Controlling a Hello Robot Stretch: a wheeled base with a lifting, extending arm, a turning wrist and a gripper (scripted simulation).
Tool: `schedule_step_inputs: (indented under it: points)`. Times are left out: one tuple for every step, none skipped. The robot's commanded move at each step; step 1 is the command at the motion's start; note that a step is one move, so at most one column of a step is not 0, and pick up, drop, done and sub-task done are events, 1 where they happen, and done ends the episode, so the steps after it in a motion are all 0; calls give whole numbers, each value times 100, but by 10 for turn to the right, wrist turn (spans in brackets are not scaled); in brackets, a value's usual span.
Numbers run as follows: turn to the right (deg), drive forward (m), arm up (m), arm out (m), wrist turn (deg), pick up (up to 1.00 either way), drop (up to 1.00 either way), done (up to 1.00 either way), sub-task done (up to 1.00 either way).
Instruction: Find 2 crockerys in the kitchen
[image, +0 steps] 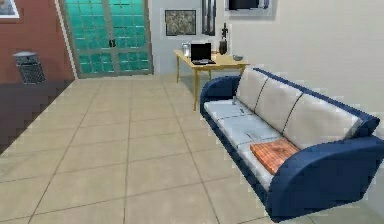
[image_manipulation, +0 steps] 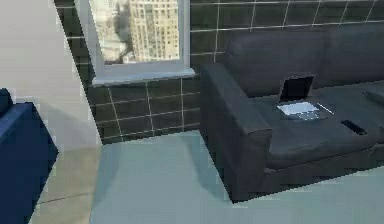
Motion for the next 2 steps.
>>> schedule_step_inputs:
  points:
    - [-450, 0, 0, 0, 0, 0, 0, 0, 0]
    - [-210, 0, 0, 0, 0, 0, 0, 0, 0]
